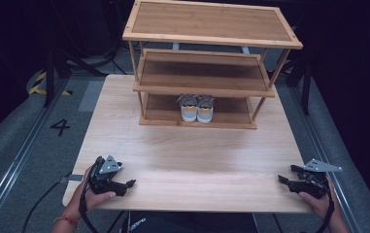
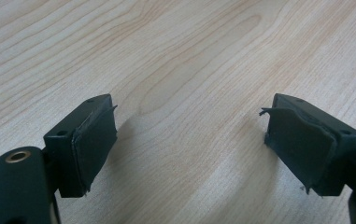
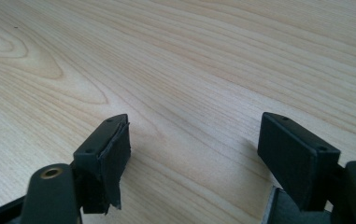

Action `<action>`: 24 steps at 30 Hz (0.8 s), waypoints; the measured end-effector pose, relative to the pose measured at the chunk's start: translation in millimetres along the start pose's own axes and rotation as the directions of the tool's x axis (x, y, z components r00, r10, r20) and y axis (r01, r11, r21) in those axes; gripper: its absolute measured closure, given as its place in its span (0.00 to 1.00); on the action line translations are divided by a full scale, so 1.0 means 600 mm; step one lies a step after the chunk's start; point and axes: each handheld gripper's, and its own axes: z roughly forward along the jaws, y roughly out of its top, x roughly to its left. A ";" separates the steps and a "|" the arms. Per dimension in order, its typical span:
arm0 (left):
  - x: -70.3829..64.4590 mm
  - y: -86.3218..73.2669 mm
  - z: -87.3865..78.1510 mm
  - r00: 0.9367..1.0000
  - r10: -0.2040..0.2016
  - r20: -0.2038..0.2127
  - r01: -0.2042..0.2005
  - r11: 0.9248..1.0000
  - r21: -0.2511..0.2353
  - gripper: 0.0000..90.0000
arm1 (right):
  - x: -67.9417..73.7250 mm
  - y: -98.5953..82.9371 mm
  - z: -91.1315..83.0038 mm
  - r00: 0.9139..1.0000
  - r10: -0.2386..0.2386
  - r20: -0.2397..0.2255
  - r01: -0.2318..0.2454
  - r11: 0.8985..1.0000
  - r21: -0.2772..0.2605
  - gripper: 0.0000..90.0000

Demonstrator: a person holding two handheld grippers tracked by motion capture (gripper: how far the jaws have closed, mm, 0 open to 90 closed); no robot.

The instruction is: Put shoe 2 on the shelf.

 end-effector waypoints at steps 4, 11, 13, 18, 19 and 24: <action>0.001 0.000 0.000 1.000 0.008 -0.001 -0.008 1.000 -0.001 0.18 | -0.002 0.001 0.001 1.000 0.020 0.001 -0.020 1.000 -0.004 0.29; 0.001 0.001 0.001 1.000 -0.004 -0.010 0.004 1.000 -0.001 0.18 | -0.003 -0.001 -0.001 0.999 0.030 0.010 -0.030 1.000 -0.004 0.29; 0.001 0.002 0.002 1.000 -0.005 -0.011 0.005 1.000 -0.001 0.18 | -0.002 -0.001 -0.001 0.999 0.035 0.011 -0.035 0.999 -0.004 0.29; 0.002 0.002 0.002 1.000 -0.001 -0.011 0.001 1.000 -0.001 0.18 | -0.001 -0.001 -0.001 0.999 0.025 0.019 -0.025 1.000 0.000 0.29; 0.002 0.002 0.002 1.000 -0.001 -0.011 0.001 1.000 0.000 0.18 | -0.001 -0.001 -0.001 0.999 0.025 0.020 -0.025 1.000 0.001 0.29; 0.003 0.003 0.002 1.000 0.001 -0.009 -0.001 1.000 0.002 0.18 | -0.001 -0.001 -0.001 0.999 0.025 0.021 -0.025 1.000 0.001 0.29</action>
